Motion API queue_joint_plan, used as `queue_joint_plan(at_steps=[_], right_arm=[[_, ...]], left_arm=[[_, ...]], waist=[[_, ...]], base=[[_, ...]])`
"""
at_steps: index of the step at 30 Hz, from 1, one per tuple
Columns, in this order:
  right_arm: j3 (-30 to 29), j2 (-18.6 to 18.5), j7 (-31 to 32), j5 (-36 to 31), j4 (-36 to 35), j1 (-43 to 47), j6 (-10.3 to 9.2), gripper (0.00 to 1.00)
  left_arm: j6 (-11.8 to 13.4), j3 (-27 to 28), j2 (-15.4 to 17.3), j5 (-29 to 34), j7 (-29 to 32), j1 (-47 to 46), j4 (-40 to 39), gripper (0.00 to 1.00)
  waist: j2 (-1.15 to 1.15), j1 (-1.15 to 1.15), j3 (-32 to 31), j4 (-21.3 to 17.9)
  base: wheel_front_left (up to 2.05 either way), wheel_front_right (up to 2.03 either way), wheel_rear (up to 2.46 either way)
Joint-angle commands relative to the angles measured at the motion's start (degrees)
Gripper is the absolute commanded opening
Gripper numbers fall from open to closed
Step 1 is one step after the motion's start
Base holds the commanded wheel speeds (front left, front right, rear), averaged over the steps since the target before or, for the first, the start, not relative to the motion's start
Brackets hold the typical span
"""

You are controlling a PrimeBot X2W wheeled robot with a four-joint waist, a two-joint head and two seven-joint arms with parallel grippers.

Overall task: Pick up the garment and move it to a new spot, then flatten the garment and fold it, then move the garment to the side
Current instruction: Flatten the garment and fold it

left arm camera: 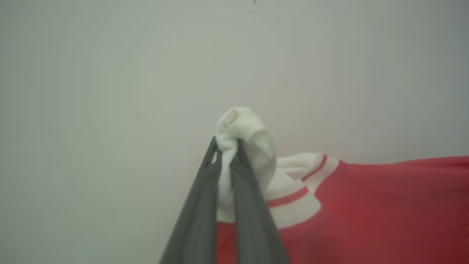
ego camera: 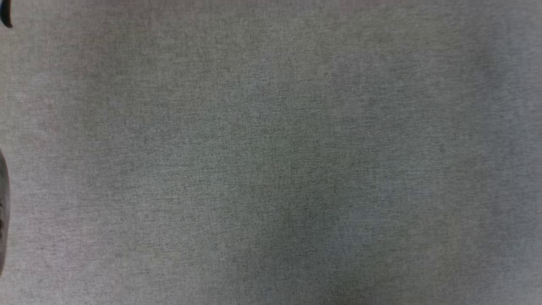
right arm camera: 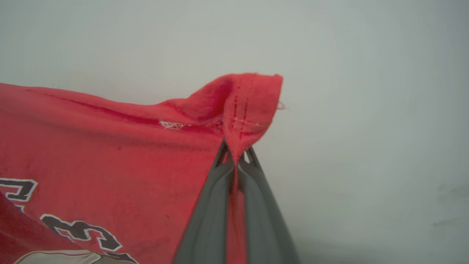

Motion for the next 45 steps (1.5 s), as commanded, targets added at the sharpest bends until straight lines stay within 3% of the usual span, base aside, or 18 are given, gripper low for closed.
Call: queue_joint_plan(at_steps=[1,10,17,25,32,39,45], right_arm=[[0.6,0.4,-0.5,0.4,1.1,-0.2,-0.06,0.0],[5.9,1.1,-1.6,4.5,8.7,3.2,-0.05,0.0],[11.0,-0.3,-3.2,9.0,10.3,15.4,-0.05,0.0],[17.3,-2.4,-4.7,15.2,5.0,36.0,-0.05,0.0],[20.3,-5.5,-4.7,18.3,-2.5,50.2,-0.05,0.0],[17.2,-9.4,-3.2,20.7,-11.3,65.6,-0.08,0.0],[10.0,-10.0,0.1,19.4,-20.7,79.6,-0.1,0.0]], left_arm=[[-0.3,0.0,-0.1,-0.2,-0.4,1.0,1.0,0.0],[-2.9,0.3,-2.9,-3.8,-1.0,6.8,11.2,0.0],[-4.2,-0.5,-5.8,-6.8,-1.3,18.8,15.4,0.0],[-4.3,0.0,-7.0,-10.0,-1.4,41.3,9.0,0.0],[-4.2,0.5,-4.7,-10.6,-1.3,58.2,2.3,0.0],[0.2,1.5,-3.1,-12.1,0.4,75.9,-9.8,0.0],[7.1,3.3,-0.8,-14.0,5.7,91.1,-26.7,0.0]], waist=[[0.0,-0.01,1.3,0.5],[0.0,-0.01,0.8,2.0],[0.0,-0.01,-6.6,3.8],[0.0,-0.01,-18.3,4.0],[0.0,-0.01,-25.6,3.3],[0.0,-0.01,-32.0,3.6],[0.0,-0.01,-35.0,3.8]], base=[[0.0,0.0,0.0],[0.0,0.0,0.0],[0.0,0.0,0.0],[0.0,0.0,0.0],[0.0,0.0,0.0],[0.0,0.0,0.0],[0.0,0.0,0.0]])
